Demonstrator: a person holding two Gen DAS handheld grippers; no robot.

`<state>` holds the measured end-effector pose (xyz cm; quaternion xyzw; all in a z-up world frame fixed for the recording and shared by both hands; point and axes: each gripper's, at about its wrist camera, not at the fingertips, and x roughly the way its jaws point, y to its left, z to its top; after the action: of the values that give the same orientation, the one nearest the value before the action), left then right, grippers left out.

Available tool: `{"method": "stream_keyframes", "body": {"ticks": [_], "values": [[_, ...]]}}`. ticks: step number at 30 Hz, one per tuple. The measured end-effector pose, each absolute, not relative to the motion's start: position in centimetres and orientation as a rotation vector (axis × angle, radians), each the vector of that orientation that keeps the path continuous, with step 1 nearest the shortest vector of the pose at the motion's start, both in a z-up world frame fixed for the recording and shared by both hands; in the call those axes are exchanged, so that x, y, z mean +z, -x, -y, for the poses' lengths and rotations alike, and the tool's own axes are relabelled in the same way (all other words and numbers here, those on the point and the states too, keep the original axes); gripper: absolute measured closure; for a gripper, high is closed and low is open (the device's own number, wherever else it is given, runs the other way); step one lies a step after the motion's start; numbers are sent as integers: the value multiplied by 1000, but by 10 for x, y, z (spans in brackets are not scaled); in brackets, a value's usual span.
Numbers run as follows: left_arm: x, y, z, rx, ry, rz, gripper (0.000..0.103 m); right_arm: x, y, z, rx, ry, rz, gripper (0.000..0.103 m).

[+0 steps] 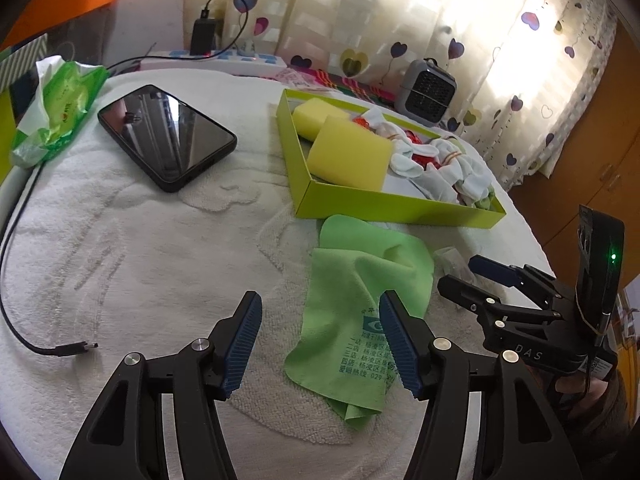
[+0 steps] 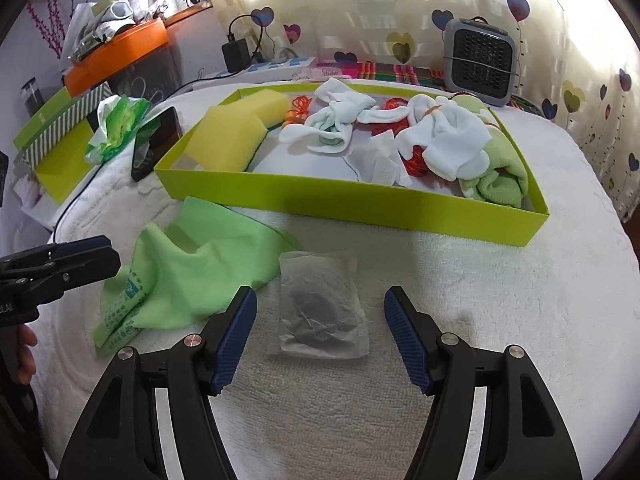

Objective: Organize soft objects

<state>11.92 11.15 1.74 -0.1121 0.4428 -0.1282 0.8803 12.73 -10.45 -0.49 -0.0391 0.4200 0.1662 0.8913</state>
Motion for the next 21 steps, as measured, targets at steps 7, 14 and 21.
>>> {"method": "stream_keyframes", "body": {"ticks": [7,14,21], "values": [[14,-122,-102,-288,210,-940,42,-5,-129,107,348,67,-867,36],[13,-126,-88,-300,174,-947,42,-4,-127,112,316,79,-859,55],[11,-126,-79,-299,136,-958,42,-3,-127,118,305,61,-854,71]]}}
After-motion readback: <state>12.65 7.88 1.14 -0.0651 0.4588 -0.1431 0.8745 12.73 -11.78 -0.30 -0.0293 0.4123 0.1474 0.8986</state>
